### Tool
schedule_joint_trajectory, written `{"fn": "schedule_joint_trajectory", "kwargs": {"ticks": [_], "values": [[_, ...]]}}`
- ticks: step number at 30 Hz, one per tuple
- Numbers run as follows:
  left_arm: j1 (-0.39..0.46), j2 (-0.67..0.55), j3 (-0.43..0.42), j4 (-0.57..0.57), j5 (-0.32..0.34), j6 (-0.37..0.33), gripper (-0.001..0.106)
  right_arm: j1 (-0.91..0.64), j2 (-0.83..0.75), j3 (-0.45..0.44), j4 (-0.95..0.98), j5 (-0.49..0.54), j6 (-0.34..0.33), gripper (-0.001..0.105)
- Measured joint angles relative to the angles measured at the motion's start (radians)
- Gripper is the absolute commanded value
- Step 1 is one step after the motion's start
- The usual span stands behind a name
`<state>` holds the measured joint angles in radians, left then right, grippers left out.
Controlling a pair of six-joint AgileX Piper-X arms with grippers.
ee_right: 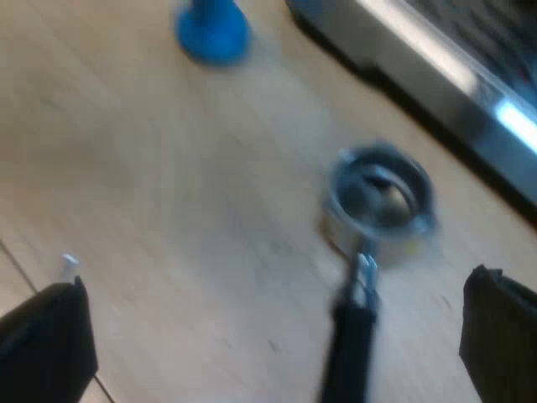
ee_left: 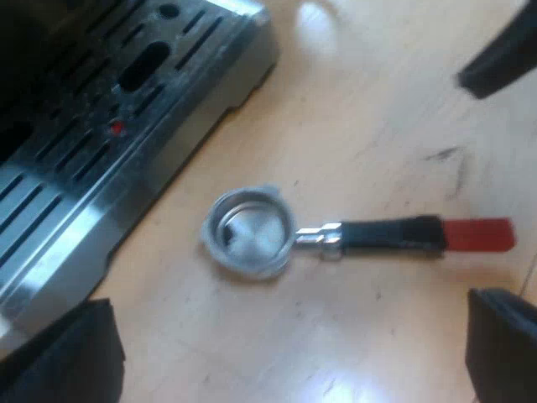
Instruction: Grind coffee beans and then tamp
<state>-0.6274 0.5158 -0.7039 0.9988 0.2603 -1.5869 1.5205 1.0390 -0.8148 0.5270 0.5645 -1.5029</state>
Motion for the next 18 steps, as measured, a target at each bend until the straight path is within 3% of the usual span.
{"fn": "schedule_joint_trajectory", "kwargs": {"ticks": [4, 7, 15, 18], "values": [[0.000, 0.000, -0.021, 0.057, -0.140, 0.000, 0.083, 0.009, 0.010, 0.001, -0.092, 0.002, -0.050, 0.090], [0.008, 0.000, -0.021, 0.089, -0.186, -0.007, 0.083, 0.009, 0.021, 0.001, -0.132, 0.006, -0.053, 0.090], [0.224, 0.000, -0.021, 0.094, -0.205, -0.076, 0.083, 0.009, 0.105, 0.001, -0.213, 0.026, -0.053, 0.090], [0.243, 0.015, -0.021, 0.082, -0.200, -0.078, 0.083, 0.009, 0.145, 0.001, -0.255, 0.026, -0.053, 0.090]]}}
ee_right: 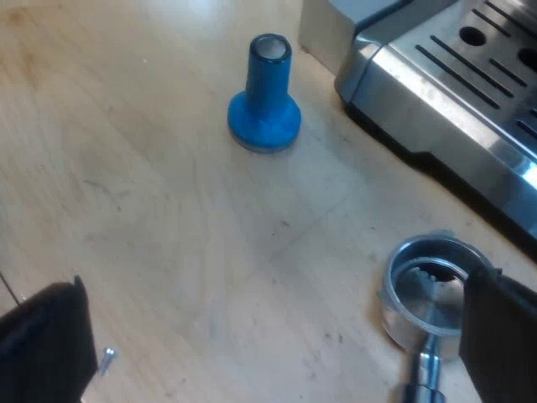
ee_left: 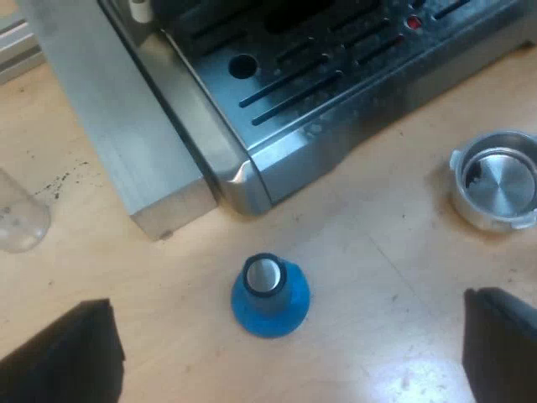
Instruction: Grind coffee beans and then tamp
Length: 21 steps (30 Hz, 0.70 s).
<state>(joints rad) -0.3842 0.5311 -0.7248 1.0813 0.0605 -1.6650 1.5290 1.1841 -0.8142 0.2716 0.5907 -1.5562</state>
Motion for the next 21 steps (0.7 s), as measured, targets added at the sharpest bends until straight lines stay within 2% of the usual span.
{"fn": "schedule_joint_trajectory", "kwargs": {"ticks": [11, 13, 17, 21], "values": [[0.000, 0.146, 0.000, -0.047, 0.004, -0.002, 0.083, 0.000, 0.039, 0.000, -0.029, 0.001, 0.000, 0.090], [0.000, 0.245, 0.002, -0.062, 0.004, -0.002, 0.083, 0.000, 0.041, 0.000, -0.028, 0.001, 0.000, 0.090], [0.000, 0.365, 0.002, -0.065, 0.002, -0.002, 0.083, 0.000, 0.043, 0.000, -0.040, 0.007, 0.008, 0.090], [0.000, 0.480, 0.002, -0.084, -0.015, -0.002, 0.083, -0.002, 0.057, 0.007, -0.133, 0.012, 0.015, 0.090]]}}
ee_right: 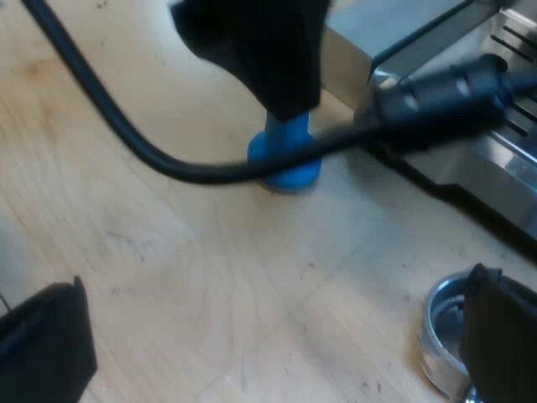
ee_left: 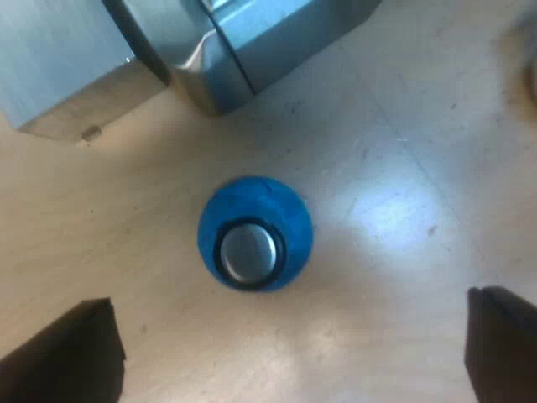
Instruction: Grind coffee beans and then tamp
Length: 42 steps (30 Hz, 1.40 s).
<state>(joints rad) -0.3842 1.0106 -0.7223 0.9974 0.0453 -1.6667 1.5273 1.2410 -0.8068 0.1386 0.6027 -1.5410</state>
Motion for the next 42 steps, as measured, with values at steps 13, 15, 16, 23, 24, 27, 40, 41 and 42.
{"fn": "schedule_joint_trajectory", "kwargs": {"ticks": [13, 15, 16, 23, 24, 27, 40, 41, 42], "values": [[0.000, 0.245, 0.000, -0.063, -0.002, 0.000, 0.083, -0.010, 0.032, 0.015, -0.066, 0.014, 0.003, 0.090], [0.000, 0.262, 0.000, -0.069, -0.004, 0.006, 0.081, -0.010, 0.032, 0.015, -0.068, 0.014, 0.003, 0.090], [0.000, 0.280, 0.000, -0.084, -0.004, 0.012, 0.078, -0.010, 0.032, 0.015, -0.068, 0.014, 0.003, 0.090], [0.000, 0.291, 0.000, -0.108, -0.032, 0.014, 0.053, -0.010, 0.032, 0.015, -0.068, 0.014, 0.003, 0.090], [0.000, 0.291, 0.000, -0.108, -0.032, 0.014, 0.045, -0.010, 0.032, 0.015, -0.068, 0.014, 0.003, 0.090], [0.000, 0.291, 0.000, -0.108, -0.032, 0.017, 0.023, -0.010, 0.032, 0.015, -0.068, 0.014, 0.003, 0.090], [0.000, 0.202, 0.000, -0.029, -0.024, 0.066, 0.000, -0.010, 0.009, 0.015, 0.010, 0.020, -0.014, 0.090], [0.000, 0.183, 0.000, -0.026, -0.023, 0.066, 0.000, -0.010, 0.001, 0.015, 0.025, 0.020, -0.015, 0.090], [0.000, 0.146, 0.000, -0.022, -0.017, 0.066, 0.000, -0.010, -0.018, 0.015, 0.048, 0.022, -0.015, 0.090]]}}
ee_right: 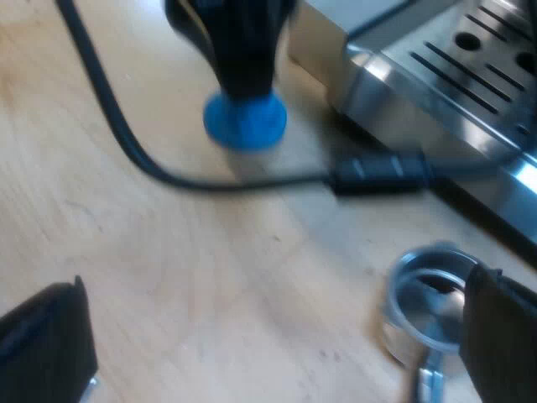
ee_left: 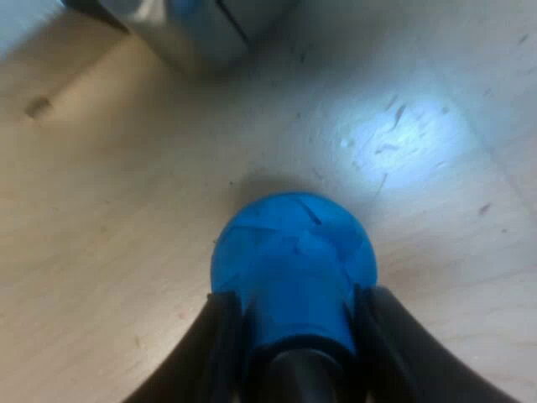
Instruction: Grind coffee beans and then tamp
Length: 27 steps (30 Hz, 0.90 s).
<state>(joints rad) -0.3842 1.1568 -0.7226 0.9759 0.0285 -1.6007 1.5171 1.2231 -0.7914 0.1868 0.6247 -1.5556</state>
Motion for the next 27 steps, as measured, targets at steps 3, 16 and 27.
{"fn": "schedule_joint_trajectory", "kwargs": {"ticks": [3, 16, 27], "values": [[0.000, -0.079, -0.002, 0.016, 0.008, 0.008, 0.000, 0.000, -0.055, 0.000, 0.064, 0.017, 0.000, 0.090], [0.000, -0.233, -0.004, 0.063, 0.074, 0.014, 0.000, -0.018, -0.157, 0.081, 0.148, 0.157, 0.123, 0.090], [-0.025, -0.232, -0.012, 0.069, 0.176, 0.015, 0.000, -0.024, -0.175, 0.380, -0.119, 0.104, 0.150, 0.090]]}}
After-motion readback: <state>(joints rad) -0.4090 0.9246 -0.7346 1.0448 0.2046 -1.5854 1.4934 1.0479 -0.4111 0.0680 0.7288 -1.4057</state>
